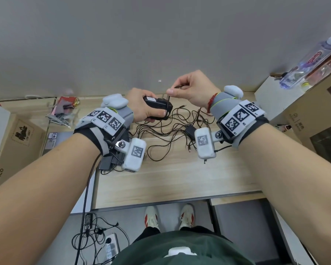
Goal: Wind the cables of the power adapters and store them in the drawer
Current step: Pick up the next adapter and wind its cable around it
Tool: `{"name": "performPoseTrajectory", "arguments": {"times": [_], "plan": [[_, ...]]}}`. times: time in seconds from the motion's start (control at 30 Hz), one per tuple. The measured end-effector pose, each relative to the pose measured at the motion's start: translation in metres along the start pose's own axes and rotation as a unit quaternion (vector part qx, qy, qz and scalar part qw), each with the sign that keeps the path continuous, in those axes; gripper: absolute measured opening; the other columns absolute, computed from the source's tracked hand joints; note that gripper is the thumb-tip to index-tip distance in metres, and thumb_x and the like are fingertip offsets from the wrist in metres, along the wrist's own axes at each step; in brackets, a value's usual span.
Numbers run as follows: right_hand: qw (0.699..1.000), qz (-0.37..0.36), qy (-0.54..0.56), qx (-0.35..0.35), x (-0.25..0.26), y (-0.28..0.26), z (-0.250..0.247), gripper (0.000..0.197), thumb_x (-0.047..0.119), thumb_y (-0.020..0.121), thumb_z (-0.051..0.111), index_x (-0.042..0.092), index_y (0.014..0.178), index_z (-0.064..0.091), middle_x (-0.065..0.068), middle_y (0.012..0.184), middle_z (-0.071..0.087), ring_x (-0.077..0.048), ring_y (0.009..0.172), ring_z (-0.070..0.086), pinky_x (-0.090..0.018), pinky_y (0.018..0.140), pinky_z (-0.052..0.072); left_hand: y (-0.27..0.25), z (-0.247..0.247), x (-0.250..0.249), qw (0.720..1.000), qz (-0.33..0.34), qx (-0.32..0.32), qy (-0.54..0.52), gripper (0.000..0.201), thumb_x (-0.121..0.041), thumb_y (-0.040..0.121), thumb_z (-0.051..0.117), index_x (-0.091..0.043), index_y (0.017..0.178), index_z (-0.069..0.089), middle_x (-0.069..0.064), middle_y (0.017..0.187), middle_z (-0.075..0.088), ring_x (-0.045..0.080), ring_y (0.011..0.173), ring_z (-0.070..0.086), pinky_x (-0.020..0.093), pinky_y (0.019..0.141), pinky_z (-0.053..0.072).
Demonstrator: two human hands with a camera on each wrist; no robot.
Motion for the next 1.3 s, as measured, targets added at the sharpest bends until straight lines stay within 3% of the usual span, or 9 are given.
{"name": "performPoseTrajectory", "arguments": {"times": [0.23,0.43,0.57,0.7,0.8,0.9,1.07,1.2,1.3], "plan": [[1.0,-0.002,0.013,-0.017,-0.011,0.004,-0.004,0.019,0.025,0.088,0.073,0.022,0.07,0.066,0.014,0.05,0.047,0.002,0.046,0.038,-0.011,0.055,0.034,-0.005,0.01,-0.015,0.998,0.036,0.047,0.006,0.026,-0.005,0.068,0.087,-0.014,0.083,0.068,0.012,0.075,0.067,0.021,0.054,0.066,0.025,0.048,0.054],[0.998,0.047,0.024,-0.017,-0.031,-0.007,0.014,0.027,0.02,0.1,0.056,0.001,0.085,0.069,0.018,0.039,0.039,0.0,0.038,0.033,-0.012,0.047,0.027,-0.005,0.004,-0.026,0.997,0.058,0.009,-0.057,0.03,-0.006,0.071,0.085,-0.005,0.095,0.069,0.012,0.076,0.069,0.017,0.051,0.067,0.029,0.054,0.056],[0.999,0.022,-0.027,0.041,-0.036,-0.01,0.04,0.023,0.031,0.099,0.055,0.028,0.085,0.073,0.016,0.059,0.05,0.002,0.057,0.042,-0.022,0.064,0.036,0.004,-0.006,-0.025,0.993,0.049,-0.046,-0.092,0.028,-0.002,0.074,0.082,0.0,0.096,0.065,0.01,0.072,0.065,0.014,0.045,0.063,0.018,0.044,0.048],[0.994,0.018,-0.068,0.085,-0.037,-0.009,0.061,0.019,0.059,0.086,0.056,0.051,0.081,0.072,-0.01,0.081,0.072,-0.013,0.072,0.043,-0.046,0.072,0.049,0.014,-0.017,-0.016,0.994,0.032,-0.075,-0.074,0.023,-0.004,0.073,0.083,-0.011,0.081,0.062,0.009,0.071,0.064,0.012,0.044,0.062,0.018,0.043,0.047],[0.996,0.004,-0.044,0.074,-0.017,-0.01,0.051,0.015,0.039,0.09,0.066,0.034,0.081,0.077,-0.009,0.062,0.059,-0.011,0.064,0.038,-0.031,0.061,0.037,0.016,-0.019,-0.007,0.996,0.021,-0.074,-0.044,0.026,-0.004,0.071,0.085,-0.009,0.085,0.063,0.01,0.077,0.066,0.014,0.05,0.064,0.025,0.049,0.057],[0.999,-0.004,-0.025,0.041,-0.006,-0.007,0.029,0.016,0.032,0.088,0.073,0.018,0.08,0.078,0.009,0.049,0.042,-0.006,0.053,0.031,-0.024,0.053,0.028,0.016,-0.02,-0.001,0.998,0.012,-0.052,-0.016,0.028,-0.005,0.067,0.087,-0.011,0.084,0.065,0.013,0.081,0.068,0.024,0.062,0.066,0.038,0.061,0.061],[1.0,-0.001,-0.016,0.018,0.001,0.0,0.004,0.018,0.026,0.086,0.076,0.008,0.084,0.075,0.004,0.063,0.063,0.003,0.053,0.047,-0.013,0.062,0.041,0.008,-0.012,-0.006,0.999,0.01,-0.01,0.032,0.031,-0.018,0.054,0.091,-0.021,0.077,0.07,0.01,0.074,0.068,0.033,0.067,0.069,0.061,0.069,0.057],[1.0,-0.01,0.014,-0.018,0.001,0.007,-0.01,0.013,0.023,0.085,0.076,0.012,0.079,0.073,0.009,0.065,0.067,0.005,0.058,0.054,-0.012,0.069,0.045,0.003,-0.003,-0.011,0.997,0.035,0.027,0.056,0.039,-0.036,0.04,0.089,-0.026,0.073,0.07,0.004,0.067,0.067,0.026,0.058,0.065,0.069,0.06,0.053],[0.999,-0.006,0.018,-0.033,-0.006,0.012,-0.014,0.016,0.028,0.086,0.076,0.023,0.072,0.069,-0.001,0.069,0.066,-0.005,0.064,0.054,-0.018,0.071,0.047,-0.003,0.003,-0.019,0.995,0.057,0.047,0.06,0.037,-0.037,0.044,0.088,-0.028,0.074,0.07,0.004,0.065,0.066,0.026,0.056,0.063,0.072,0.06,0.05]]}}
Point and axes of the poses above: each hand's wrist, its own y-axis towards the middle knuckle, its own z-axis out of the palm, x = y × z, the point moved 6 cm from there along y, towards the middle knuckle
